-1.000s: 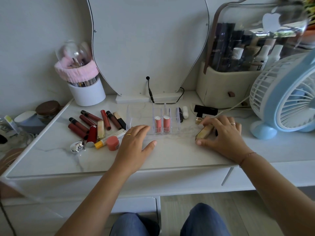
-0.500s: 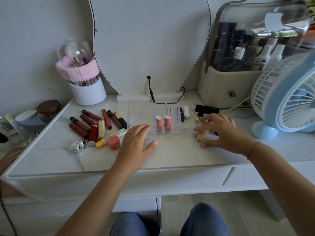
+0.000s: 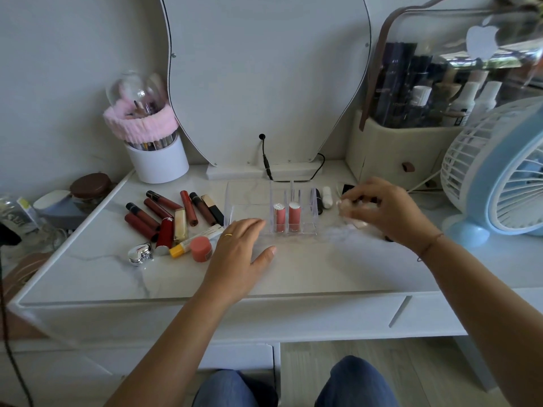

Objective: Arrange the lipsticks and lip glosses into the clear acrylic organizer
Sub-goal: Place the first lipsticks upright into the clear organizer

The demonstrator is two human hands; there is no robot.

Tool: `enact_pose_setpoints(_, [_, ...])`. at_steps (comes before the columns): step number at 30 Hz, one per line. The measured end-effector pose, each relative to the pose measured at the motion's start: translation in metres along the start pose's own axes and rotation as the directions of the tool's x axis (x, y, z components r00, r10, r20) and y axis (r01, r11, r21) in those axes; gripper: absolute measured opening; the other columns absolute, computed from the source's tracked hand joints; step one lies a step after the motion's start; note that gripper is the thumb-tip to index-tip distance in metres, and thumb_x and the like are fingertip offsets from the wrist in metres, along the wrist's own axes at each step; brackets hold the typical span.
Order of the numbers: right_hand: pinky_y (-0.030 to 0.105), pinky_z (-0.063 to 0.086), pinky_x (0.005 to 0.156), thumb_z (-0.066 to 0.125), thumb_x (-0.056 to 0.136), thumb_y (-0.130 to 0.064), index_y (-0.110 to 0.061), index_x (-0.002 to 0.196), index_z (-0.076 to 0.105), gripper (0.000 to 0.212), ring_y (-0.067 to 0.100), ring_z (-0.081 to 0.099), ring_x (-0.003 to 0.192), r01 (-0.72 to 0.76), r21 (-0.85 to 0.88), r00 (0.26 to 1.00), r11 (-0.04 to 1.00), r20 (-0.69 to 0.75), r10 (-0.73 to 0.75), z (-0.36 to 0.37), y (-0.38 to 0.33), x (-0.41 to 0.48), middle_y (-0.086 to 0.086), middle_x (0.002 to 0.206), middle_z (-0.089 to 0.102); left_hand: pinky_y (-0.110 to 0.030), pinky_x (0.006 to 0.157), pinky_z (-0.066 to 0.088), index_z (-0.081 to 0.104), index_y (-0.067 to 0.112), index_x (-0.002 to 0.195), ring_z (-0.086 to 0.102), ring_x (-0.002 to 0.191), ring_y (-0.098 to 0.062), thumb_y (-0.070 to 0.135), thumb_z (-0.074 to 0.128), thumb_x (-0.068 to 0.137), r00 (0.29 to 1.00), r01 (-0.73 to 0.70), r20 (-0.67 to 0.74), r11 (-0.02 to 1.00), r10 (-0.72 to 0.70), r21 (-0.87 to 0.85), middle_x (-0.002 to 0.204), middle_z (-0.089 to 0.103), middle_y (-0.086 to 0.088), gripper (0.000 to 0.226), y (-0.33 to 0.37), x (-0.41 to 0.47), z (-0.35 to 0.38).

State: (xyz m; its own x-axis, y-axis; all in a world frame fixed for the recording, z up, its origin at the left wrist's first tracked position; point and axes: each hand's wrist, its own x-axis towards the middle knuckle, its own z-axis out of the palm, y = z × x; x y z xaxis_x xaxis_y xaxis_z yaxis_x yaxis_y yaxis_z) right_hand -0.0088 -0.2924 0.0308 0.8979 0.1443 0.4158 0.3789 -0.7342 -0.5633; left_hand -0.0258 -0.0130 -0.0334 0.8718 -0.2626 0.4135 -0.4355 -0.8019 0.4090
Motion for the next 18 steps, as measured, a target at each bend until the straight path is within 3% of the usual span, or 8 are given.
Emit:
enact_pose_setpoints(2, [0.022, 0.05, 0.066, 0.07, 0.075, -0.037, -0.035, 0.085, 0.067, 0.011, 0.006, 0.058, 0.071, -0.033, 0.159, 0.994, 0.987, -0.094, 0.049, -0.003, -0.007, 0.006, -0.009, 0.08, 0.065, -0.022, 0.106, 0.02, 0.041, 0.018, 0.137, 0.033, 0.13, -0.014, 0.04, 0.053, 0.089, 1.0, -0.006, -0.004, 1.0, 0.006, 0.006, 0.139, 0.044, 0.003, 0.053, 0.0, 0.0, 0.0])
enact_pose_setpoints(4, [0.022, 0.053, 0.07, 0.07, 0.078, -0.033, -0.037, 0.084, 0.064, 0.01, 0.009, 0.062, 0.071, -0.046, 0.302, 0.979, 0.952, -0.177, 0.103, -0.003, -0.015, 0.015, -0.004, 0.079, 0.068, -0.021, 0.105, 0.02, 0.042, 0.018, 0.136, 0.034, 0.13, -0.014, 0.04, 0.053, 0.089, 1.0, -0.011, -0.01, 1.0, 0.011, 0.01, 0.138, 0.044, 0.003, 0.053, 0.001, -0.001, 0.0])
enact_pose_setpoints(8, [0.015, 0.055, 0.07, 0.068, 0.083, -0.021, -0.018, 0.096, 0.067, 0.013, 0.001, 0.068, 0.072, -0.041, 0.527, 0.955, 0.849, -0.228, 0.188, 0.005, -0.028, 0.041, 0.001, 0.087, 0.07, -0.02, 0.105, 0.019, 0.042, 0.019, 0.136, 0.033, 0.13, -0.013, 0.04, 0.053, 0.089, 1.0, -0.008, -0.015, 1.0, 0.008, 0.006, 0.139, 0.044, 0.004, 0.052, 0.001, -0.001, -0.001])
enact_pose_setpoints(14, [0.019, 0.057, 0.073, 0.069, 0.084, -0.017, -0.004, 0.104, 0.066, 0.024, 0.011, 0.067, 0.076, -0.061, 0.526, 0.962, 0.849, -0.196, 0.19, 0.024, -0.033, 0.069, 0.015, 0.095, 0.07, -0.019, 0.105, 0.018, 0.044, 0.02, 0.135, 0.033, 0.129, -0.012, 0.041, 0.052, 0.09, 1.0, -0.027, -0.012, 1.0, 0.027, 0.001, 0.138, 0.045, 0.004, 0.05, 0.001, -0.001, -0.002])
enact_pose_setpoints(18, [0.029, 0.058, 0.079, 0.071, 0.082, -0.024, -0.019, 0.093, 0.067, 0.013, 0.017, 0.068, 0.08, -0.085, 0.462, 0.968, 0.883, -0.172, 0.183, 0.032, -0.027, 0.077, 0.011, 0.094, 0.072, -0.021, 0.106, 0.018, 0.044, 0.02, 0.135, 0.033, 0.13, -0.012, 0.042, 0.05, 0.09, 1.0, -0.029, -0.01, 1.0, 0.029, -0.008, 0.138, 0.045, 0.004, 0.05, 0.0, -0.001, -0.001])
